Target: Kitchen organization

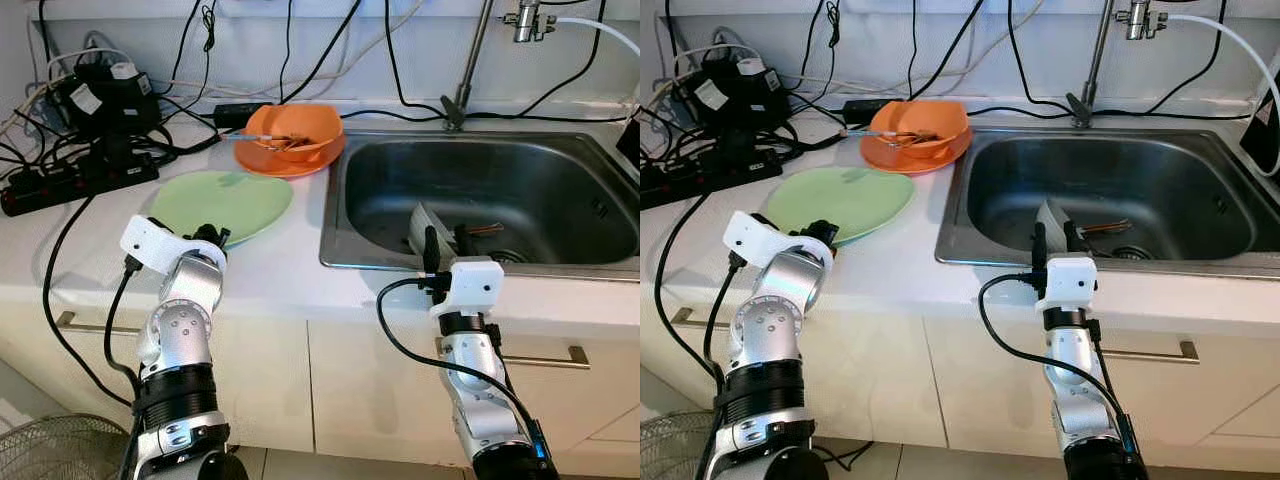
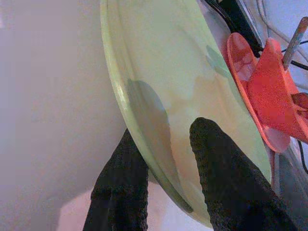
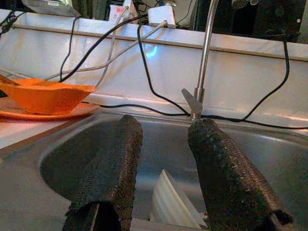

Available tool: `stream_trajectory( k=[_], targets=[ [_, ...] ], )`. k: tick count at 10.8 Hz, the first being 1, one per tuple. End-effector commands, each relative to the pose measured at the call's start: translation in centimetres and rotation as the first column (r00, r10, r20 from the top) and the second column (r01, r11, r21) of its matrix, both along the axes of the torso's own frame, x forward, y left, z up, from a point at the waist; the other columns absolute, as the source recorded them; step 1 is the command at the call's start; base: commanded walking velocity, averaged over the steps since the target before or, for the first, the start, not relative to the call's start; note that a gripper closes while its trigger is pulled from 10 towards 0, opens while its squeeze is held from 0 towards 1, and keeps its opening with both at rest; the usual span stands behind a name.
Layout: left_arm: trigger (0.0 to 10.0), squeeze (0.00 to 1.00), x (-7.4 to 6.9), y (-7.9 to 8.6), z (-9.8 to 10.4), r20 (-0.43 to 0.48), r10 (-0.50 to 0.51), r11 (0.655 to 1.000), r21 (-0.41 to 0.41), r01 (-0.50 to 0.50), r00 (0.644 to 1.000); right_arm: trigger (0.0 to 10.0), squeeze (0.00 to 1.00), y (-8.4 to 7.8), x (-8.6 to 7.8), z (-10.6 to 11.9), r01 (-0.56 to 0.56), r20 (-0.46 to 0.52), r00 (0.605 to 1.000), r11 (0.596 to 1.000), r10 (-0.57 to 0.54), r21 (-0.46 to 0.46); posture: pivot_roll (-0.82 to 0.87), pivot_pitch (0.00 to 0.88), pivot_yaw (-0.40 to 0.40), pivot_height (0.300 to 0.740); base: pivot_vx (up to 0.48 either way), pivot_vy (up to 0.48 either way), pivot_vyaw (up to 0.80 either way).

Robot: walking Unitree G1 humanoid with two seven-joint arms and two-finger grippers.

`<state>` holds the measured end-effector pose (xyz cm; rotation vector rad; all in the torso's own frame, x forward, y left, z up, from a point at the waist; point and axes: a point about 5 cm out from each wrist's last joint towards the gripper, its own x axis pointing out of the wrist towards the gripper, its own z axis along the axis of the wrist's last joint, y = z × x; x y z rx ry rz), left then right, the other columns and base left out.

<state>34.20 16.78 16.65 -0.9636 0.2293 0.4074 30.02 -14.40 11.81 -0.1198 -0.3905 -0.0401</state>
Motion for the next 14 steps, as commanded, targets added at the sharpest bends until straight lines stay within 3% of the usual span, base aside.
stream_trajectory(
  k=[1,2,8,9,10,11,12,13,14],
  targets=[
    [0.5,0.0,-0.2,-0.3,0.3,0.002,0.008,1.0,0.007,-0.008,1.0,10.0,0.0,-0.2,0.1,-0.4,0.008,-0.036,0.999,1.0,-0.008,0.005,0.04,0.016,0.082,0.74,0.0,0.0,0.0],
    [0.0,0.0,-0.1,-0.4,0.4,0.007,-0.002,1.0,0.01,0.002,1.0,10.0,0.0,-0.2,0.1,-0.5,0.008,-0.037,0.999,1.0,-0.008,0.004,0.04,0.014,0.081,0.74,0.0,0.0,0.0],
    [0.0,0.0,-0.8,0.0,0.5,-0.027,0.058,0.998,0.018,-0.058,0.998,10.0,0.0,-0.1,0.2,-0.5,-0.004,-0.042,0.999,1.0,0.004,0.001,0.05,0.017,0.075,0.74,0.0,0.0,0.0],
    [10.0,0.0,-1.3,0.3,0.5,-0.042,0.09,0.995,0.042,-0.088,0.995,10.0,0.0,0.1,0.2,-0.5,-0.011,-0.046,0.999,1.0,0.011,0.0,0.05,0.017,0.075,0.74,0.0,0.0,0.0],
    [10.0,0.0,-1.6,0.5,0.7,-0.039,0.108,0.993,0.058,-0.105,0.993,10.0,0.0,0.1,0.2,-0.5,-0.014,-0.046,0.999,1.0,0.014,0.0,0.05,0.019,0.073,0.74,0.0,0.0,0.0],
    [10.0,0.0,-2.2,1.2,1.3,-0.017,0.161,0.98,0.124,-0.158,0.987,10.0,0.0,0.2,0.2,-0.5,-0.018,-0.048,0.999,1.0,0.018,0.001,0.06,0.019,0.072,0.74,0.0,0.0,0.0],
    [10.0,0.0,-2.9,2.5,3.3,0.097,0.219,0.926,0.293,-0.238,0.971,10.0,0.0,0.3,0.2,-0.6,-0.024,-0.05,0.998,1.0,0.024,0.002,0.06,0.017,0.071,0.74,0.0,0.0,0.0],
    [10.0,0.0,-3.1,2.9,4.5,0.164,0.229,0.894,0.355,-0.274,0.959,10.0,0.0,0.3,0.2,-0.6,-0.026,-0.052,0.998,1.0,0.027,0.002,0.07,0.013,0.068,0.74,0.0,0.0,0.0],
    [10.0,0.0,-3.5,3.0,6.7,0.29,0.231,0.831,0.437,-0.343,0.929,10.0,0.0,0.5,0.3,-0.7,-0.033,-0.055,0.998,0.999,0.033,0.002,0.07,0.006,0.067,0.74,0.0,0.0,0.0]
  ],
)
